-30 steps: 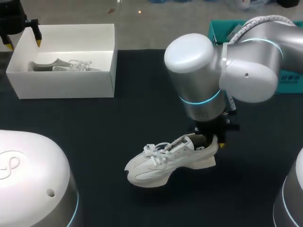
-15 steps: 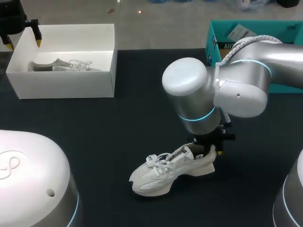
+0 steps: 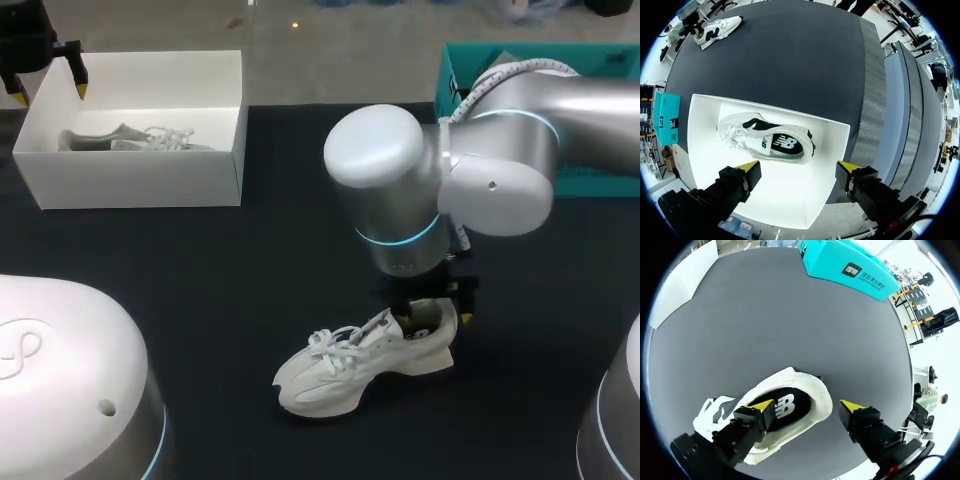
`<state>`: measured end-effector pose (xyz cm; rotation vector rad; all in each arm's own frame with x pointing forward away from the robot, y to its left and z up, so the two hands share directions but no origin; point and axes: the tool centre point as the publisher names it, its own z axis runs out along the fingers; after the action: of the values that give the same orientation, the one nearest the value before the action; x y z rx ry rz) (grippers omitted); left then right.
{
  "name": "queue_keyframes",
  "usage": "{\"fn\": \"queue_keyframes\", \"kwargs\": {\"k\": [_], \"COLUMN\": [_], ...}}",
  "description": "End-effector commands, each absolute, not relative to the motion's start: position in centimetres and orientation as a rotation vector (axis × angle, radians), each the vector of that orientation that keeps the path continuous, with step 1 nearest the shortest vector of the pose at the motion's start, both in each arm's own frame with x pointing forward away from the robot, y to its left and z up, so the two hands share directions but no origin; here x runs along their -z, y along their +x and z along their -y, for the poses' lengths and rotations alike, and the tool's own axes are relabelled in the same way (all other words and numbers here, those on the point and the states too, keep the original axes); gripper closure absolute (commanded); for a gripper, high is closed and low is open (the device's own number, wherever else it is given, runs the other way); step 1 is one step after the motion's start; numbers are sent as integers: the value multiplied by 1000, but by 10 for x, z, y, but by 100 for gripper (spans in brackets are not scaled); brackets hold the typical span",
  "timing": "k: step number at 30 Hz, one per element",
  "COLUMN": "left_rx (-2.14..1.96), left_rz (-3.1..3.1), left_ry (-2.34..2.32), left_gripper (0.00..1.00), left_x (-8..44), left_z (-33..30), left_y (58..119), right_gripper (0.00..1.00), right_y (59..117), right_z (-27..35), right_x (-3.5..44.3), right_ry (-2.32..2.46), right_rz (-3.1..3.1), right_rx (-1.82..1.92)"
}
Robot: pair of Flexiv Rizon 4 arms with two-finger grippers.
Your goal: Take the shoe out of the shoebox, open the shoe tongue, remove and reinsert the insole, then place the shoe into the shoebox
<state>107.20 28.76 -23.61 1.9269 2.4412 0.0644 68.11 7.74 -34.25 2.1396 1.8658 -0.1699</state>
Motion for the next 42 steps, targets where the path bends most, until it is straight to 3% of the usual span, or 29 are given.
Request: {"fn": "queue_keyframes", "kwargs": {"k": [1,10,17,33,42], "left_rx": [-64,-64,-64,-64,-64], "left_rz": [-2441,-2441,-2441,-2441,-2441], "left_ry": [1929,1929,1929,1929,1929], "left_gripper": [0,0,0,0,0], "left_x": [236,236,236,236,236], "left_z": [-288,-288,-288,-288,-288], "left_y": [1072,1072,1072,1072,1072], "right_gripper": [0,0,0,0,0], "right_y": [669,677,681,681,669], "right_z": [-66,-60,-30,-30,-12], "right_x": [313,273,244,244,237], "right_ry": [2081,1845,1215,1215,-241], "right_rz": [-2037,-2359,-2915,-2915,-2998], "right_rx": [-94,-336,-528,-528,-957]}}
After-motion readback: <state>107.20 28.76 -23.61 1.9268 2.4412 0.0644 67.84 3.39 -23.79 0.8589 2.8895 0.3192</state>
